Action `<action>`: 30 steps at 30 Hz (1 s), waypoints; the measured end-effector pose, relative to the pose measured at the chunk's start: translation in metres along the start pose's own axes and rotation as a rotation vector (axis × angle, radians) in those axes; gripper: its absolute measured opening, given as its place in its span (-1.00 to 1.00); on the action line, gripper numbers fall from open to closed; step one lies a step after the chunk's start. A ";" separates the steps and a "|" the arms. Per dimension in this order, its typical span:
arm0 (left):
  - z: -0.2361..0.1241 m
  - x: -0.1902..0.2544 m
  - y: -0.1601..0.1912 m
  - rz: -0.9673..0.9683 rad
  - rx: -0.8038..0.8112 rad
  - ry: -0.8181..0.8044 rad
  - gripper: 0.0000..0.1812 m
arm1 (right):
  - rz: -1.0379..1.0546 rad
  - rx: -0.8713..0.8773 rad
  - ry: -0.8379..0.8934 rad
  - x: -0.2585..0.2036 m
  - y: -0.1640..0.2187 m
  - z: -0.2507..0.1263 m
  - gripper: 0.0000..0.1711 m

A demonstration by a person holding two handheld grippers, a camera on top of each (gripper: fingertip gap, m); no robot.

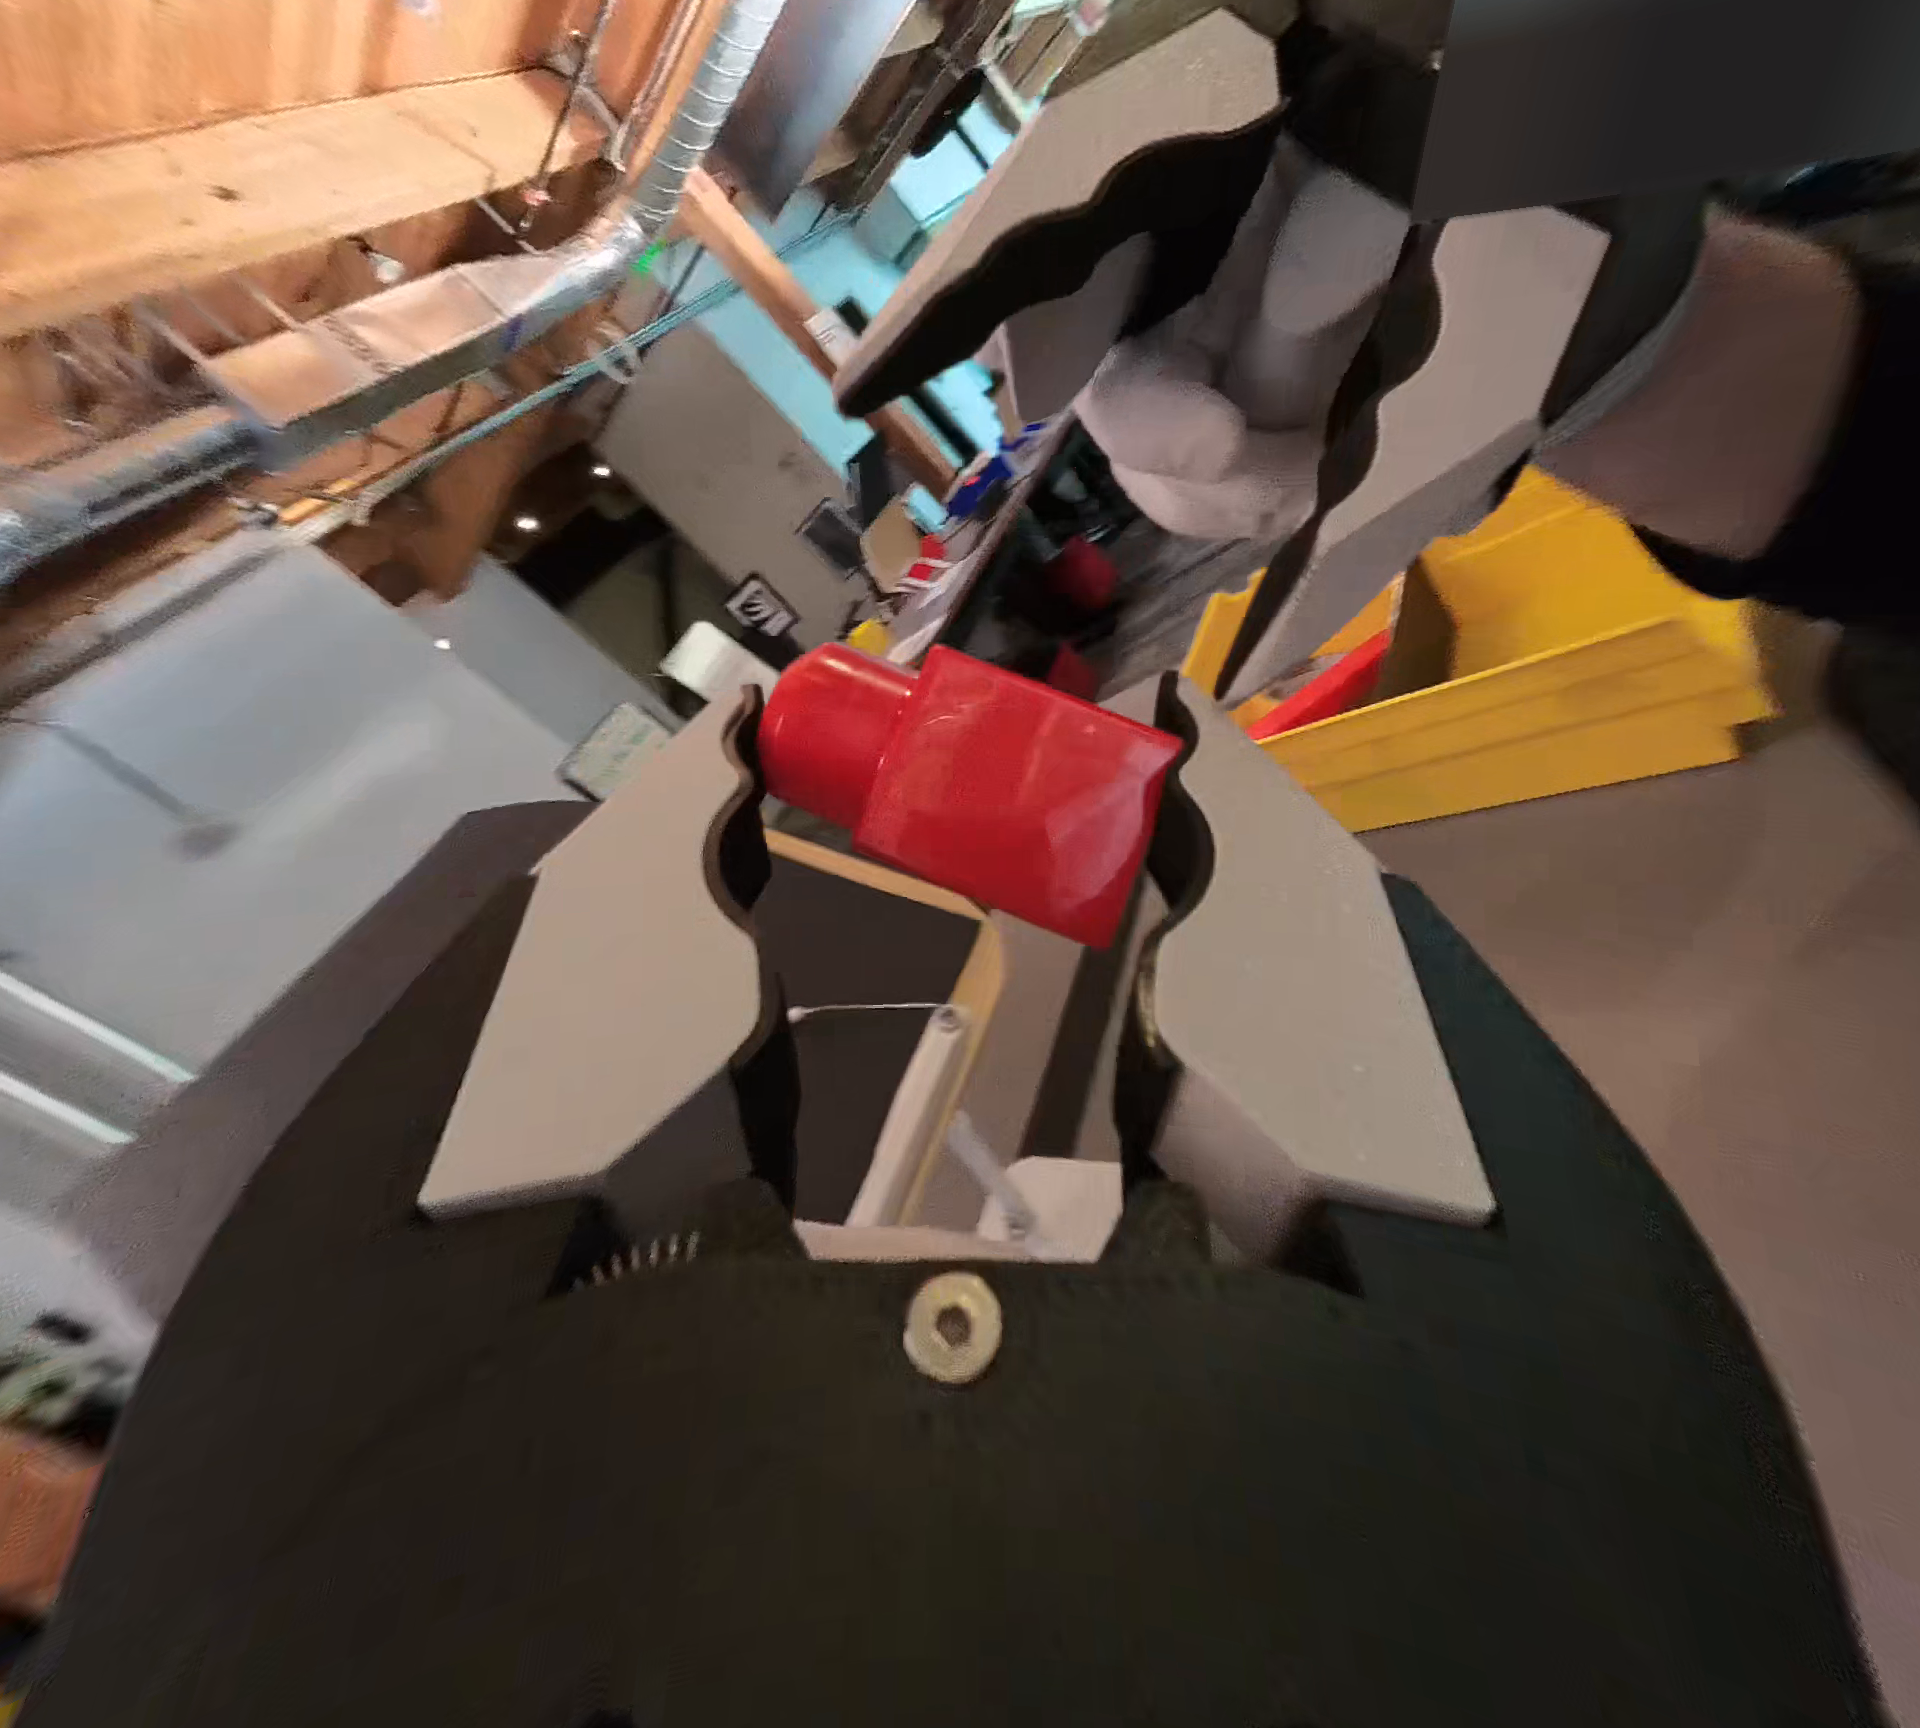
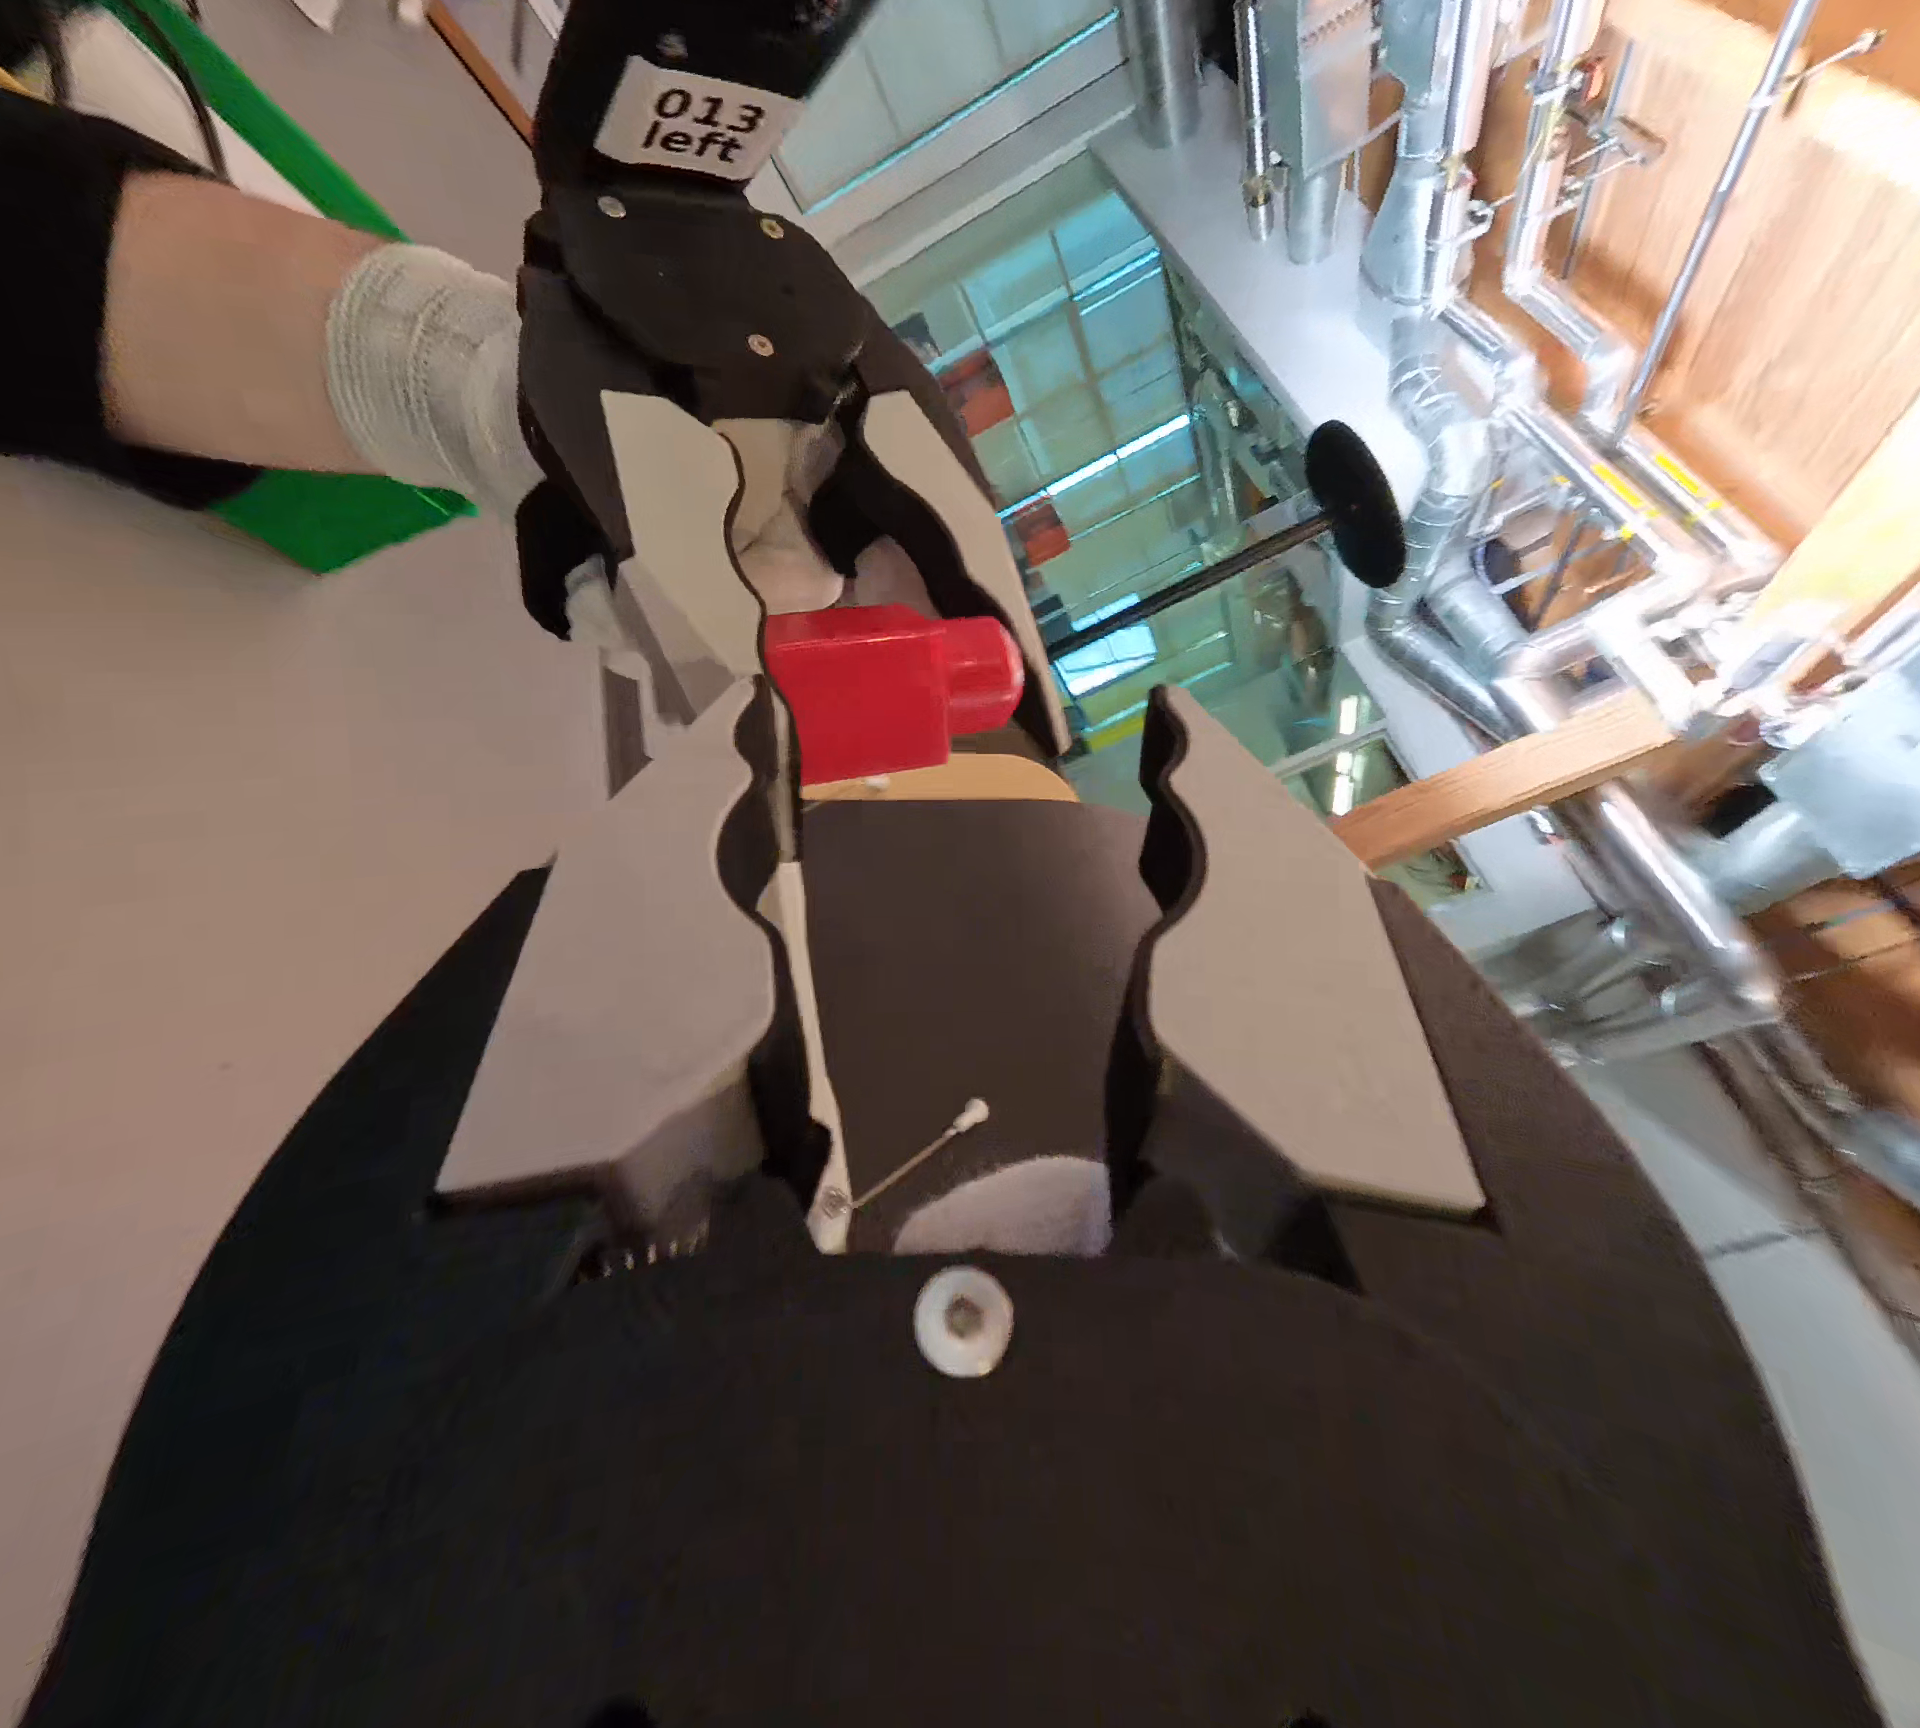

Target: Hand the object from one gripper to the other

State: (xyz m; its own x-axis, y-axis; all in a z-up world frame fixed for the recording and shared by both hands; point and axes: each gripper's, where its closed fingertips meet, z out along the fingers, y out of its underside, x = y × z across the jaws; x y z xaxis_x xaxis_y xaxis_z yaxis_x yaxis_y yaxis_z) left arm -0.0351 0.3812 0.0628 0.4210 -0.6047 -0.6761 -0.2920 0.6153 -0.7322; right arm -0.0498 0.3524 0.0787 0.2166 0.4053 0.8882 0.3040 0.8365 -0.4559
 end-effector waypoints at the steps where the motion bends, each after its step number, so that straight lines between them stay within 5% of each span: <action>1: 0.000 0.004 0.002 -0.042 0.001 0.046 -0.20 | -0.024 -0.017 0.009 0.000 0.001 0.000 -0.23; 15: -0.017 0.053 -0.001 -0.327 0.055 0.477 -0.19 | -0.480 -0.171 -0.079 -0.040 0.023 0.006 -0.26; 21: -0.029 0.081 0.001 -0.366 0.003 0.662 -0.20 | -0.642 -0.164 -0.046 -0.059 0.020 0.028 -0.53; 30: -0.031 0.071 -0.005 -0.458 0.056 0.669 -0.19 | -0.536 -0.167 0.018 -0.049 0.017 0.036 -0.60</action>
State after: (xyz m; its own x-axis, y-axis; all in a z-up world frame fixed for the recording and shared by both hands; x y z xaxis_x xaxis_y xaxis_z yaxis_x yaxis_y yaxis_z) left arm -0.0301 0.3190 0.0158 -0.1197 -0.9659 -0.2298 -0.1645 0.2475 -0.9548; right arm -0.0885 0.3597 0.0291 0.0069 -0.0683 0.9976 0.5184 0.8534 0.0549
